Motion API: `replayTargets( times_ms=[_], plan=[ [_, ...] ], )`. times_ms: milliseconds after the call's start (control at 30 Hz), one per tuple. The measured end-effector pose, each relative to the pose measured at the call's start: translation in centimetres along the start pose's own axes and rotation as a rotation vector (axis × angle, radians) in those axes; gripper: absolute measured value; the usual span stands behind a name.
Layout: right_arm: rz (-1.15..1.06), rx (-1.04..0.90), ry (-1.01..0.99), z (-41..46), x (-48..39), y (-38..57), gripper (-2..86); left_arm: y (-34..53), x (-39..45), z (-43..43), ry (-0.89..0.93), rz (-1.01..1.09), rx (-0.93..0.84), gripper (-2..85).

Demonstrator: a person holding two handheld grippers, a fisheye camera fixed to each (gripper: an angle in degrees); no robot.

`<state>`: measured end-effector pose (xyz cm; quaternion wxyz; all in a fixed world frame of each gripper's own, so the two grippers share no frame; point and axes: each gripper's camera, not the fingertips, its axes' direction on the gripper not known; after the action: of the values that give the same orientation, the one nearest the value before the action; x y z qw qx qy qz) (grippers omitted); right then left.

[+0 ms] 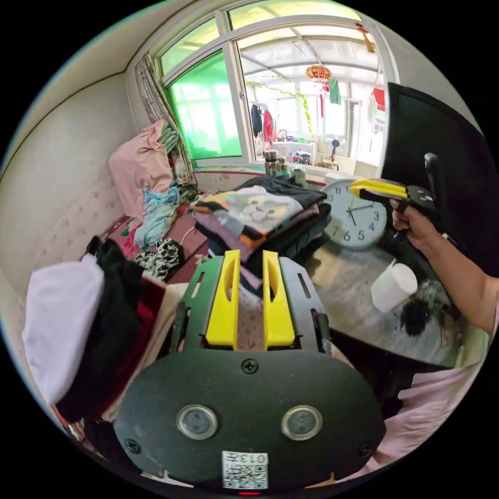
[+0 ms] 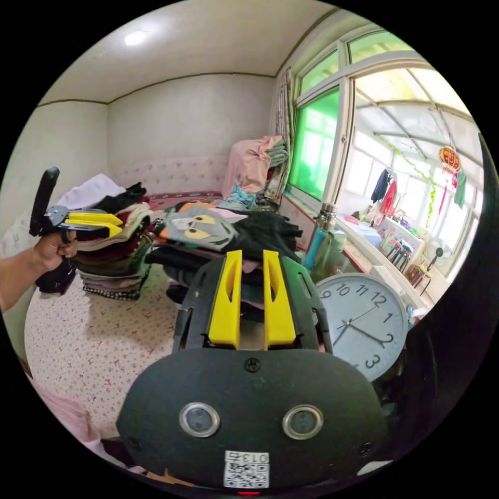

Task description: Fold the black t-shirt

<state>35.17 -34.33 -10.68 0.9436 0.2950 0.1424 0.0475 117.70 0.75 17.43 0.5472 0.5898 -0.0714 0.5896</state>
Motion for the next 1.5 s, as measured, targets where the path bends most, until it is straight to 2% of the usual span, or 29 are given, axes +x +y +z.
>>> replayTargets(
  times_ms=[133,300,367,400,500,667,867,1033,1200,1300,1367,1400,1500],
  plan=[
    [0.048,-0.12,-0.009,4.6,4.6,-2.9,11.3,-5.5,2.5,5.9,-0.062,0.072,-0.093,9.7],
    [0.096,-0.231,-0.07,8.2,7.4,-4.1,10.8,-6.8,3.6,10.1,-0.094,0.062,-0.17,9.3],
    [0.122,-0.261,-0.183,9.0,8.2,-4.4,4.8,-6.9,3.6,10.2,-0.086,0.045,-0.161,7.8],
    [0.132,-0.253,-0.246,8.6,8.3,-4.8,3.1,-7.1,3.6,10.1,-0.087,0.035,-0.164,4.0],
    [0.061,-0.22,-0.181,6.7,7.0,-6.2,1.2,-7.7,3.8,8.3,-0.096,0.032,-0.133,0.7],
    [-0.111,0.034,-0.182,-1.9,3.3,-10.3,0.2,-8.5,4.2,2.4,-0.139,0.059,-0.028,-0.3],
    [-0.28,0.431,-0.327,-16.6,-3.5,-14.9,0.0,-7.2,2.1,-12.6,-0.04,-0.016,0.269,-0.5],
    [-0.406,0.72,-0.396,-28.5,-10.8,-14.9,-0.1,-1.2,1.4,-29.3,-0.084,0.018,0.535,-0.4],
    [-0.461,0.848,-0.454,-36.0,-19.5,-14.1,-0.1,7.5,0.1,-40.2,-0.12,0.045,0.544,-0.3],
    [-0.452,0.855,-0.499,-37.0,-23.4,-13.5,-0.1,15.2,-1.1,-44.0,-0.151,0.011,0.44,-0.3],
    [-0.406,0.826,-0.635,-36.2,-27.2,-12.0,0.0,21.2,-2.3,-45.0,-0.179,-0.062,0.365,-0.2],
    [-0.393,0.762,-0.745,-34.8,-29.7,-11.0,0.1,25.7,-3.8,-45.3,-0.189,-0.201,0.333,-0.2],
    [-0.4,0.555,-0.865,-30.0,-37.0,-7.8,0.3,36.9,-7.8,-45.6,-0.147,-0.519,0.218,0.2]
  ],
)
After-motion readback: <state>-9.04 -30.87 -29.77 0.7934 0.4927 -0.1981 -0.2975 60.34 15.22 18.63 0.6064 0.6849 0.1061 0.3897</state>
